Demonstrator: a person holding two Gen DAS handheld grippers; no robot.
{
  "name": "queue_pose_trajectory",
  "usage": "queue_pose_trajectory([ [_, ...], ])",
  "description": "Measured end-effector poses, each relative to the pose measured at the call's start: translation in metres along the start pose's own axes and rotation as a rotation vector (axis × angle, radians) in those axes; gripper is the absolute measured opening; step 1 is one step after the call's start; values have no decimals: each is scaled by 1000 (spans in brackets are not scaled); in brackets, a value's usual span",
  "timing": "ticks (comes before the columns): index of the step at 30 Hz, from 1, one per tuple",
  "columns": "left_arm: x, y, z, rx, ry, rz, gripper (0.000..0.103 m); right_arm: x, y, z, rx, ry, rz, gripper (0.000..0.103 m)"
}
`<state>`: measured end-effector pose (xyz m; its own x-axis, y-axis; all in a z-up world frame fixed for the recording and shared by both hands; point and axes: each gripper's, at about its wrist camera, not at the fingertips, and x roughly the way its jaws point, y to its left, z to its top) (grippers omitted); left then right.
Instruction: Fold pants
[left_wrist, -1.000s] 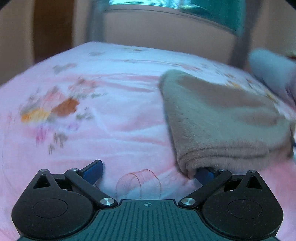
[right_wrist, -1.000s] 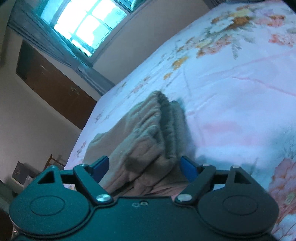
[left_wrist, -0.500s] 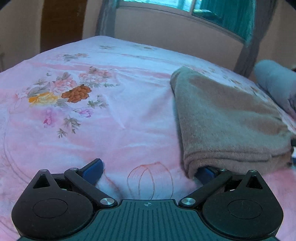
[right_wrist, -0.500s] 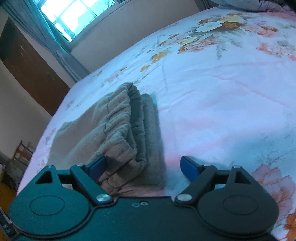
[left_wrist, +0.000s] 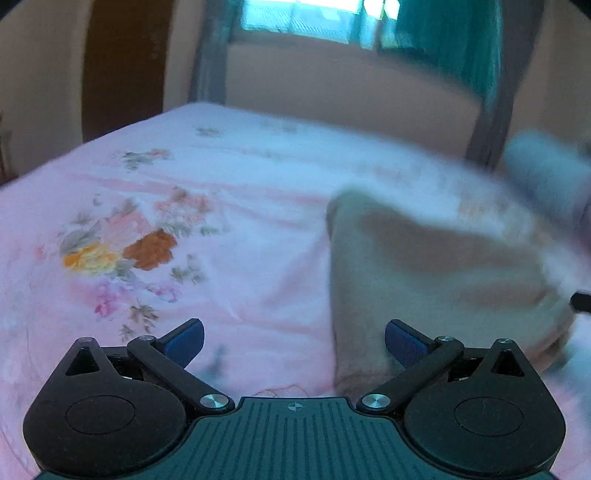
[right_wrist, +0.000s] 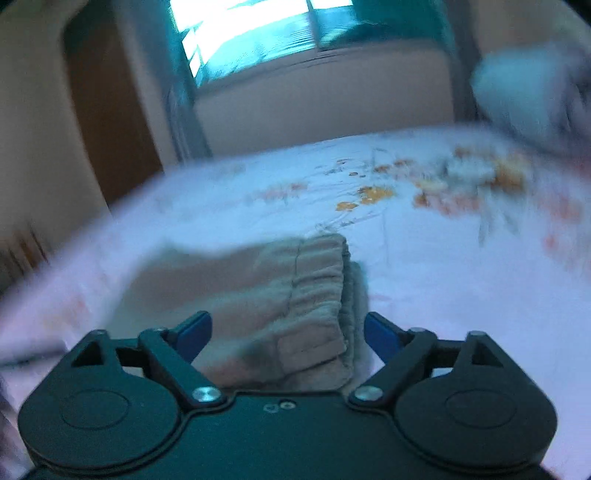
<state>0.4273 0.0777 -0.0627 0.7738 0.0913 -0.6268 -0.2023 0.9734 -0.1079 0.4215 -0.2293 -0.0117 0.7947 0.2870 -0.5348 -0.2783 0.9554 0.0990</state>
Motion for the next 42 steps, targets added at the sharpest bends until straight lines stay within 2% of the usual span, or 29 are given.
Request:
queue_pose_trajectory([
  [1, 12, -3, -6, 29, 42, 9, 103, 12, 13, -5, -117, 47, -109, 88],
  [2, 18, 0, -13, 17, 53, -13, 103, 27, 18, -14, -214, 114, -160, 88],
  [3, 20, 9, -19, -28, 51, -47, 103, 33, 14, -20, -218, 148, -137, 89],
  [4, 20, 19, -21, -81, 46, -81, 103, 34, 4, -23, -169, 166, -109, 94],
  [5, 17, 28, -22, -123, 37, -113, 103, 34, -5, -23, -121, 184, -94, 95],
  [7, 9, 39, -20, -159, 29, -128, 103, 26, -19, -23, -58, 165, -49, 94],
  [8, 4, 42, -16, -165, 5, -114, 103, 20, -21, -22, -62, 136, -61, 93],
  [10, -1, 47, -4, -151, -51, -94, 103, 3, -24, -16, -59, 38, -64, 93],
  [14, 20, 46, 21, -158, -38, -97, 103, 2, -29, 3, -10, -70, -90, 94],
  [17, 42, 35, 26, -118, 9, -96, 103, 26, -31, 15, 20, -20, -88, 93],
  [19, 55, 31, 22, -83, 51, -81, 103, 48, -33, 6, -27, 73, -147, 92],
  [20, 59, 32, 19, -77, 61, -87, 103, 50, -41, -1, -9, 78, -161, 92],
  [22, 57, 34, 17, -84, 52, -108, 103, 45, -58, -9, 67, 73, -141, 93],
  [24, 55, 37, 21, -85, 36, -97, 103, 40, -64, -9, 84, 60, -121, 93],
  [28, 48, 43, 27, -117, -1, -103, 103, 19, -63, 3, 156, -56, -66, 92],
  [29, 49, 42, 25, -108, 8, -90, 103, 20, -61, 5, 162, -52, -46, 92],
  [32, 50, 38, 12, -59, 43, -65, 103, 37, -47, -4, 67, 48, -103, 93],
  [33, 49, 38, 10, -49, 62, -41, 103, 42, -50, -8, 82, 86, -112, 93],
  [34, 43, 40, 8, -54, 72, -29, 103, 38, -60, -7, 163, 87, -89, 92],
  [36, 19, 50, 4, -92, 36, -59, 103, 16, -66, -3, 245, 39, -63, 92],
  [40, -52, 70, -19, -117, -59, -65, 103, -65, -58, -8, 247, -111, -10, 97],
  [42, -86, 75, -37, -115, -73, -59, 103, -100, -53, -17, 222, -150, 14, 97],
])
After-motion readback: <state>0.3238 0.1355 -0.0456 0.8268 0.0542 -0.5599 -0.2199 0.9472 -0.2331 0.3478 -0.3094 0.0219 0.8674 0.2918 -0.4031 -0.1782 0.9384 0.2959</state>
